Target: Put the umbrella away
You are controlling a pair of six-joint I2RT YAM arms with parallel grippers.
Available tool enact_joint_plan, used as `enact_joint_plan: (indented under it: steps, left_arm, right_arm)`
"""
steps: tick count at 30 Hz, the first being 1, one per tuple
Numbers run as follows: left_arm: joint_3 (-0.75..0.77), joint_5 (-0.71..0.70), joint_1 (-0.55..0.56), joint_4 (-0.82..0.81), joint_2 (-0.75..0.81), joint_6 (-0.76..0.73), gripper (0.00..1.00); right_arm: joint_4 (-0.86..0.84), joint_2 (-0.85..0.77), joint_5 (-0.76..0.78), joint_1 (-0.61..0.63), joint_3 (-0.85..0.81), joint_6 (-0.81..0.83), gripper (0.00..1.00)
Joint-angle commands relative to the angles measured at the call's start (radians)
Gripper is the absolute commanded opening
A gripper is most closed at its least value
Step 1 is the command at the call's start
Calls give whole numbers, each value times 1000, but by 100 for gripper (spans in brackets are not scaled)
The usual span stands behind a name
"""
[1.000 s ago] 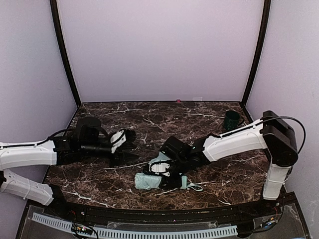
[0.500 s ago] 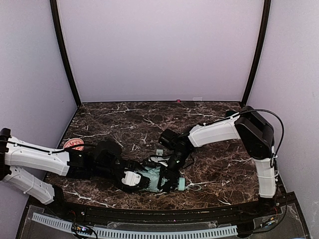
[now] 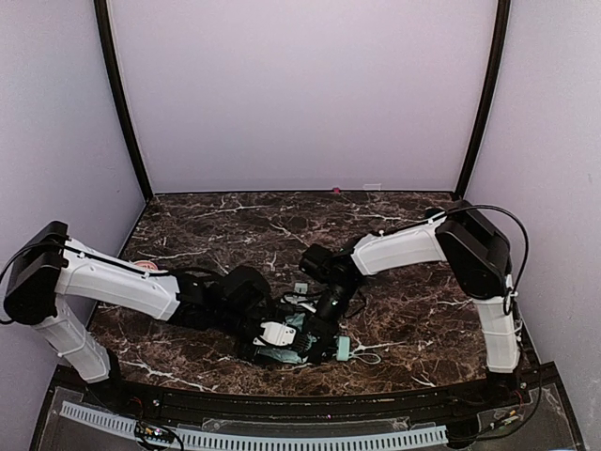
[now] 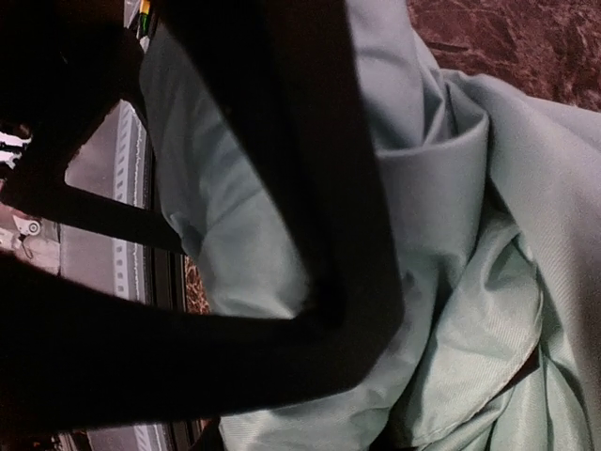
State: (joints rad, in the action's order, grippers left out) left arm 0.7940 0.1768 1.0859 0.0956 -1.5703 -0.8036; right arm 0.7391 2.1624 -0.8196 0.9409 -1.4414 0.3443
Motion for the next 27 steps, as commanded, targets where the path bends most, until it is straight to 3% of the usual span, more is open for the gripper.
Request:
enact_joint_plan:
  steps: [1,7,11,17,23,27]
  left_arm:
    - [41,-8,6,221,-144,43,73]
    - [116,-35,6,358,-266,41,56]
    - [133,0,5,388,-283,55,33]
    - [146,140,-15,433,-305,109,22]
    - [283,337,-92,576,-434,209,15]
    - [353,418,-136,643,-504,248,11]
  right_arm:
    - [93,45,163,-29,23,-75,23]
    - [-38,-72,170,-102,35,-163,43]
    - [-103,-168,165,-160,49,-217,51]
    - [-137,-389,307,-215,122,-211,54]
    - [-456,-777,525,-181,444,-265,55]
    - [-621,-947,696,-20,644,-202,55]
